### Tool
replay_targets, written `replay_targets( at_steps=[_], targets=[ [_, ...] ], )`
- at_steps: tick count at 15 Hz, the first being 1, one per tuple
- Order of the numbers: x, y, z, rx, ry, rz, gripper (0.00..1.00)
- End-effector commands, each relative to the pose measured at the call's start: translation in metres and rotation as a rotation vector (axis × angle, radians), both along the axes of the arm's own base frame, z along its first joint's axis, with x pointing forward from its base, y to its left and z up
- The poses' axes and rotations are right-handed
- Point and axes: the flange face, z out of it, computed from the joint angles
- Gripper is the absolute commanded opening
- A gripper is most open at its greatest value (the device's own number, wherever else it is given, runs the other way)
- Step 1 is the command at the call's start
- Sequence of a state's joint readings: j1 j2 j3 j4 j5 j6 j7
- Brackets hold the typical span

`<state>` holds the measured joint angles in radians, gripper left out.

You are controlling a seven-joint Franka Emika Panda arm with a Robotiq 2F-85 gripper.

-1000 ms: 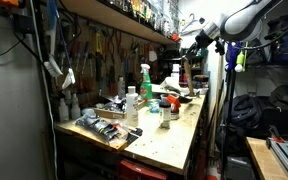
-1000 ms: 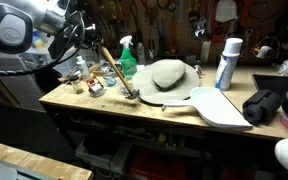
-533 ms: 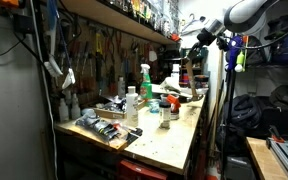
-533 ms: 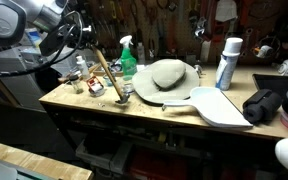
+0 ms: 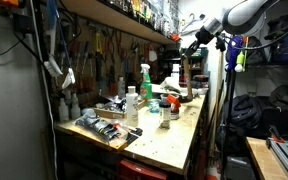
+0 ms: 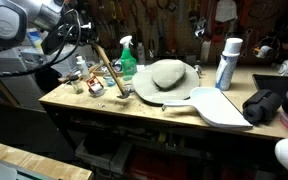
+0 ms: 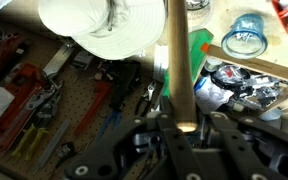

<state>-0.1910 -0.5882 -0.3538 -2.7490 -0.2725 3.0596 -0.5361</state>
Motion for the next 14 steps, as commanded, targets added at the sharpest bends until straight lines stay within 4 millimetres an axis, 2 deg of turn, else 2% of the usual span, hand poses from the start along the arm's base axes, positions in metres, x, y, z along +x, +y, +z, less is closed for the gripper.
replay_targets(
  at_steps=[1, 7, 14],
  targets=[
    [0.008, 0.004, -0.002, -0.044, -0.049, -0.008, 0.06],
    [0.019, 0.006, -0.024, -0.140, -0.039, 0.002, 0.06],
    [0.016, 0.001, -0.034, -0.241, 0.025, -0.023, 0.06]
  ],
)
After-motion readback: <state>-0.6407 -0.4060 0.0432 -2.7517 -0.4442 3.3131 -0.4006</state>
